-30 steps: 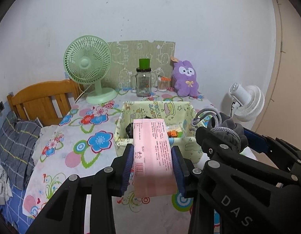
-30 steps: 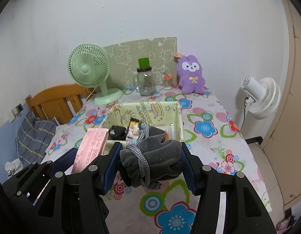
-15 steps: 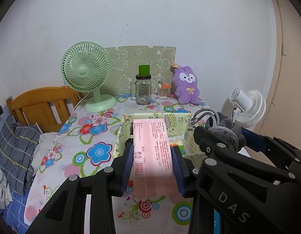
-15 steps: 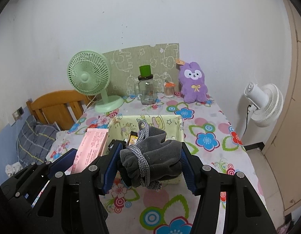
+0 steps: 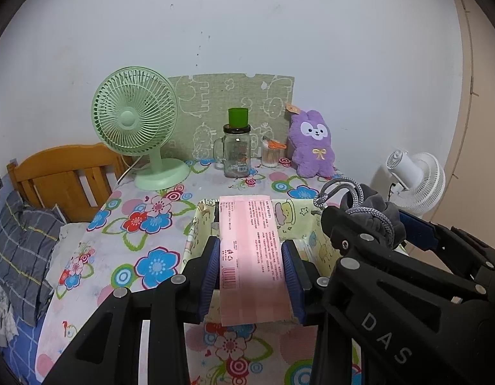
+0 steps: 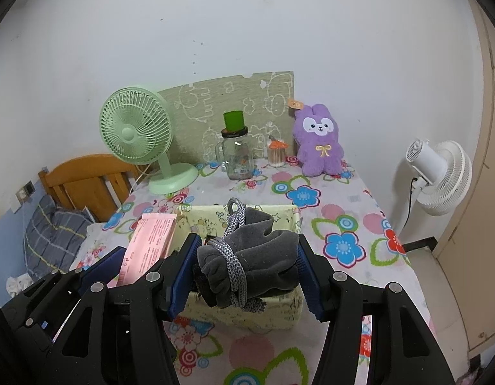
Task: Organize soft objects
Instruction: 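Lift the pink packet and grey glove up over the fabric box, then lower both items into the box and open both tools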
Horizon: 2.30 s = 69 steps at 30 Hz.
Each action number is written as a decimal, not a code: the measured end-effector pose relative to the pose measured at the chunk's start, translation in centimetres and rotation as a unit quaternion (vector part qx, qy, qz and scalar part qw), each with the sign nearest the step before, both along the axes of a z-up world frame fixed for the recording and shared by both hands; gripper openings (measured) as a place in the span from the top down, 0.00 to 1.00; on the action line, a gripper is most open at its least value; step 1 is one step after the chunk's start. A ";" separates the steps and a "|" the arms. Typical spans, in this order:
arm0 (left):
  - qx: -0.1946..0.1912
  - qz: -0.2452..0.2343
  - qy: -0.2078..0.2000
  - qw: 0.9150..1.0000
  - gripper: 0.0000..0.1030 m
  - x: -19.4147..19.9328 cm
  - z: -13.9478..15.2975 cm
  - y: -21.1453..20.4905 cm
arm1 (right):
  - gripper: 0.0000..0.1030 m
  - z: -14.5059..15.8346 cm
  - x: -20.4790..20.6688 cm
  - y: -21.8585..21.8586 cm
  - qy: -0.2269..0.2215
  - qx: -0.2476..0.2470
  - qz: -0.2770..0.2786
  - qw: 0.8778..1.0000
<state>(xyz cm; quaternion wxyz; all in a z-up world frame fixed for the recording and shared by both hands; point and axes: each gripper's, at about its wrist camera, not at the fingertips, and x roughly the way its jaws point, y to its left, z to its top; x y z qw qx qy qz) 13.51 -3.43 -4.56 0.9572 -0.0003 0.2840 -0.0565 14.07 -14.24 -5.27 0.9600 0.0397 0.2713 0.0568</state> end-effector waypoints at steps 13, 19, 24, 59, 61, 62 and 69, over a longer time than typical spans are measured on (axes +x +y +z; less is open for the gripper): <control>-0.003 -0.001 0.003 1.000 0.62 3.6 -0.7 -0.3 | 0.40 -0.4 5.0 -0.7 -0.003 0.007 0.006 1.000; -0.013 -0.004 0.013 1.000 0.62 5.8 -1.9 -0.4 | 0.40 -1.6 7.2 -0.9 -0.002 0.013 0.021 1.000; -0.011 -0.002 0.025 1.000 0.61 7.4 -3.0 -0.5 | 0.40 -2.6 8.9 -0.8 0.010 0.013 0.023 1.000; 0.006 0.017 0.062 0.998 0.13 9.2 -5.7 0.4 | 0.14 -6.2 11.8 0.9 0.046 0.017 0.063 0.997; 0.012 0.020 0.059 0.998 0.12 8.9 -5.5 0.3 | 0.13 -6.1 11.6 0.9 0.047 0.015 0.061 0.997; 0.016 0.021 0.057 0.998 0.12 8.8 -5.4 0.2 | 0.13 -6.0 11.4 0.9 0.046 0.012 0.061 0.997; 0.020 0.016 0.041 0.999 0.10 7.3 -4.5 -0.1 | 0.09 -5.0 9.7 0.5 0.036 0.001 0.046 0.998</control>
